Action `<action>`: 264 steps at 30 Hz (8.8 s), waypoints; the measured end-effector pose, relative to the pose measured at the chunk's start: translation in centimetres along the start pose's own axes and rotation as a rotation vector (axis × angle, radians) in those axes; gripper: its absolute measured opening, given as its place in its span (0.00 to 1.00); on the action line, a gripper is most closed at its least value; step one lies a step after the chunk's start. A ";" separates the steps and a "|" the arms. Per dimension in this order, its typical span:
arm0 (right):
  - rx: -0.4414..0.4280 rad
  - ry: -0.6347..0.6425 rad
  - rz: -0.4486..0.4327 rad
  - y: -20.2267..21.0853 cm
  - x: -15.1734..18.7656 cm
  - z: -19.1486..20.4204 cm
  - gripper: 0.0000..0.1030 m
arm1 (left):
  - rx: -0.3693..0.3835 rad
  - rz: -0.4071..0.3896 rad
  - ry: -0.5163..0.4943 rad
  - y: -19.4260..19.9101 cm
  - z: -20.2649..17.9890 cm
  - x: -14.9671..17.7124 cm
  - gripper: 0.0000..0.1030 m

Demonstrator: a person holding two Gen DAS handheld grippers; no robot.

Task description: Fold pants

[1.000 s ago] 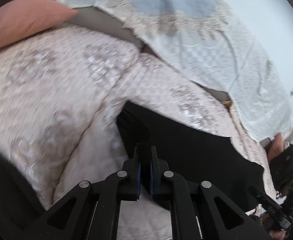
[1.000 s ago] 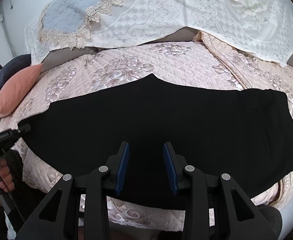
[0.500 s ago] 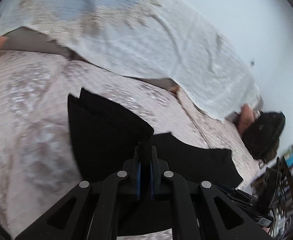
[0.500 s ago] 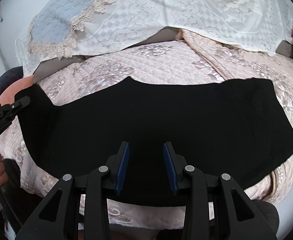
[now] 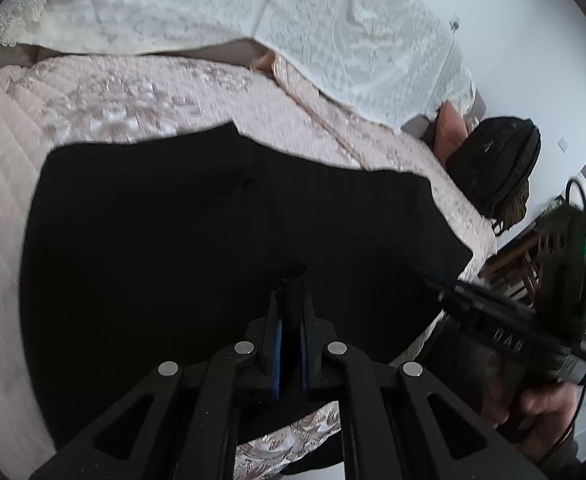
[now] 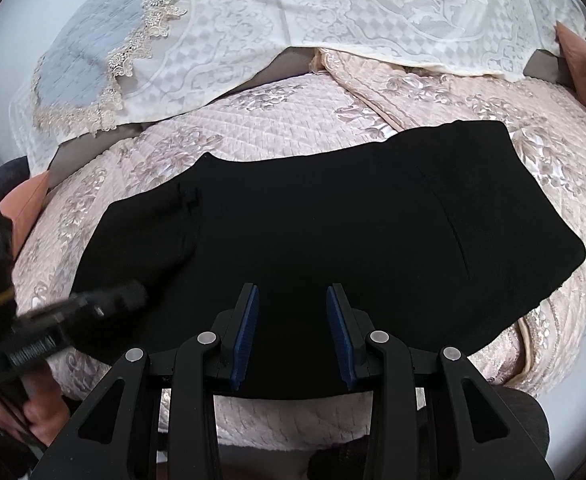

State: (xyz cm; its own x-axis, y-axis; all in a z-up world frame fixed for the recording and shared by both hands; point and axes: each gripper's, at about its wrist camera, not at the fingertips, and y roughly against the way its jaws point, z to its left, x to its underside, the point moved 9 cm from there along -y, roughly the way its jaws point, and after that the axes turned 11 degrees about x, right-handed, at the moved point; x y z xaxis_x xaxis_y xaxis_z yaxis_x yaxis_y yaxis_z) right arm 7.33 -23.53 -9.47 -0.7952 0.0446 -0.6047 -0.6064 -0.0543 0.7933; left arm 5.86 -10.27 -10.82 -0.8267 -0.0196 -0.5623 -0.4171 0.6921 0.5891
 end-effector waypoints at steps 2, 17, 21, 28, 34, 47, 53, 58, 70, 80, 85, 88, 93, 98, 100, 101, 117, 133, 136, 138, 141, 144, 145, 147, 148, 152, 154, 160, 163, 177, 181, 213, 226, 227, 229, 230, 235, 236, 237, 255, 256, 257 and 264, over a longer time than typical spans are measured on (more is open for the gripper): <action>-0.007 0.000 0.004 -0.2 0.0 0.2 0.35 | 0.015 0.009 -0.006 -0.1 -0.1 0.3 0.08; -0.288 -0.023 0.109 -1.5 0.1 6.3 0.35 | -0.129 -0.168 0.016 8.6 4.1 -2.1 0.32; -0.306 0.017 0.166 -3.2 0.6 8.3 0.35 | -0.233 -0.168 0.070 9.2 7.9 -2.2 0.32; -0.289 0.016 0.152 -3.7 0.0 8.6 0.36 | -0.254 -0.135 0.080 7.6 9.4 -1.2 0.32; -0.346 0.002 0.165 -5.0 -0.7 10.3 0.37 | -0.258 -0.124 0.076 7.1 9.4 -0.8 0.32; -0.334 -0.054 0.151 -5.7 -0.6 8.6 0.03 | -0.292 -0.145 0.068 8.0 9.9 -1.7 0.32; -0.284 -0.034 0.133 -5.4 -1.6 7.9 0.08 | -0.270 -0.161 0.016 7.2 8.6 -3.8 0.32; -0.262 -0.011 0.026 -3.8 -4.5 7.6 0.13 | -0.264 -0.162 -0.047 5.4 7.8 -6.1 0.32; -0.181 0.103 0.087 -8.8 -5.7 9.1 0.10 | -0.266 -0.016 -0.033 0.4 9.6 -7.2 0.32; -0.210 0.195 0.078 -2.7 2.3 9.3 0.13 | -0.218 -0.082 -0.040 4.9 6.5 -1.5 0.32; -0.170 0.187 0.078 -1.8 2.2 8.3 0.13 | -0.226 -0.073 -0.062 5.6 5.3 0.9 0.32; -0.181 0.194 0.050 -0.5 2.5 8.3 0.13 | -0.206 -0.073 -0.062 5.9 4.4 1.6 0.32; -0.184 0.154 0.091 -1.3 3.5 7.7 0.13 | -0.207 -0.061 -0.059 5.2 4.3 2.4 0.32; -0.234 0.049 0.097 -1.1 2.5 6.4 0.36 | -0.207 -0.073 -0.040 5.8 4.7 1.8 0.32; -0.257 0.029 0.103 -1.1 2.6 6.4 0.41 | -0.204 -0.067 -0.033 5.8 5.0 1.8 0.32; -0.264 0.029 0.105 -1.1 2.7 6.5 0.41 | -0.197 -0.058 -0.034 5.6 5.0 1.9 0.32; -0.268 0.030 0.094 -2.1 2.1 8.1 0.03 | -0.214 -0.055 -0.069 4.3 3.9 2.3 0.36; -0.182 -0.012 0.096 -1.4 1.8 4.3 0.15 | -0.230 -0.035 -0.090 4.6 3.5 2.5 0.36; -0.141 -0.040 0.043 -0.1 0.8 2.3 0.18 | -0.215 -0.050 -0.083 5.1 2.9 1.8 0.36; -0.136 -0.090 0.019 0.9 0.1 0.3 0.22 | -0.224 -0.066 -0.089 5.4 2.7 1.1 0.36; -0.099 -0.159 -0.020 1.8 -0.9 -3.1 0.43 | -0.240 -0.086 -0.086 5.6 2.8 -0.1 0.36; -0.074 -0.241 -0.041 2.5 -1.3 -6.3 0.43 | -0.248 -0.099 -0.086 5.5 2.8 -1.0 0.36; -0.057 -0.269 -0.049 2.7 -1.3 -7.6 0.43 | -0.249 -0.101 -0.089 5.5 2.7 -1.2 0.36; -0.013 -0.323 -0.057 2.9 -1.0 -10.2 0.43 | -0.251 -0.102 -0.093 5.4 2.6 -1.4 0.36; -0.001 -0.344 -0.057 2.9 -0.8 -11.2 0.43 | -0.251 -0.102 -0.093 5.4 2.6 -1.5 0.36; 0.033 -0.471 -0.040 2.5 0.4 -15.1 0.44 | -0.257 -0.097 -0.099 4.9 2.4 -1.6 0.36; 0.032 -0.529 -0.035 2.3 1.0 -16.4 0.46 | -0.257 -0.091 -0.102 4.6 2.2 -1.7 0.36; -0.015 -0.628 0.029 0.4 1.7 -18.5 0.49 | -0.256 -0.073 -0.115 3.8 1.7 -1.7 0.36; -0.059 -0.658 0.027 -0.3 1.1 -18.9 0.49 | -0.260 -0.068 -0.117 3.6 1.7 -1.7 0.36; -0.190 -0.725 -0.017 -0.7 -1.1 -17.9 0.51 | -0.276 -0.050 -0.079 3.0 3.2 -1.1 0.36; -0.185 -0.732 0.007 -2.0 -1.8 -18.2 0.45 | -0.281 -0.053 -0.060 3.3 3.7 -1.0 0.36; -0.379 -0.079 -0.118 6.0 -9.6 7.3 0.21 | -0.321 -0.154 0.079 8.6 8.7 0.9 0.36; -0.409 0.172 0.065 0.7 -2.3 17.5 0.21 | -0.363 -0.198 0.162 11.9 12.3 2.5 0.36; -0.407 0.185 0.075 0.5 -1.9 17.8 0.21 | -0.363 -0.201 0.168 12.0 12.5 2.6 0.36; -0.397 0.222 0.103 -0.2 -0.7 18.2 0.23 | -0.364 -0.206 0.176 12.3 12.7 2.7 0.36; -0.392 0.229 0.114 -0.5 -0.3 18.2 0.23 | -0.364 -0.208 0.178 12.4 12.8 2.7 0.36; -0.370 0.300 0.116 -0.5 1.4 19.4 0.33 | -0.356 -0.209 0.178 12.4 12.6 2.5 0.36; -0.378 0.315 0.122 -0.5 1.8 19.9 0.37 | -0.349 -0.208 0.178 12.3 12.5 2.4 0.36; -0.390 0.323 0.125 -0.5 2.0 20.1 0.44 | -0.344 -0.208 0.176 12.3 12.3 2.3 0.36; -0.307 0.045 0.004 2.0 -0.6 7.2 0.43 | -0.241 -0.110 0.005 5.7 5.3 -1.2 0.40; -0.305 0.038 0.005 1.9 -0.4 6.8 0.43 | -0.248 -0.095 -0.002 5.0 5.1 -1.1 0.41; -0.303 0.033 0.007 1.7 -0.4 6.6 0.43 | -0.268 -0.086 -0.013 4.6 5.1 -1.0 0.42; -0.289 0.003 0.013 0.9 -0.4 5.3 0.43 | -0.402 -0.075 -0.101 4.4 5.1 -0.6 0.27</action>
State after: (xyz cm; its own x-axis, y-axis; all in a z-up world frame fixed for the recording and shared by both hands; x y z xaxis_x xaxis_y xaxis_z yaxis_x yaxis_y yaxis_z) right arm 7.11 -18.31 -8.16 -0.8027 0.0389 -0.5951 -0.5712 -0.3367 0.7485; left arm 6.42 -3.51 -10.85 -0.7553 0.0257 -0.6549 -0.6056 0.3546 0.7123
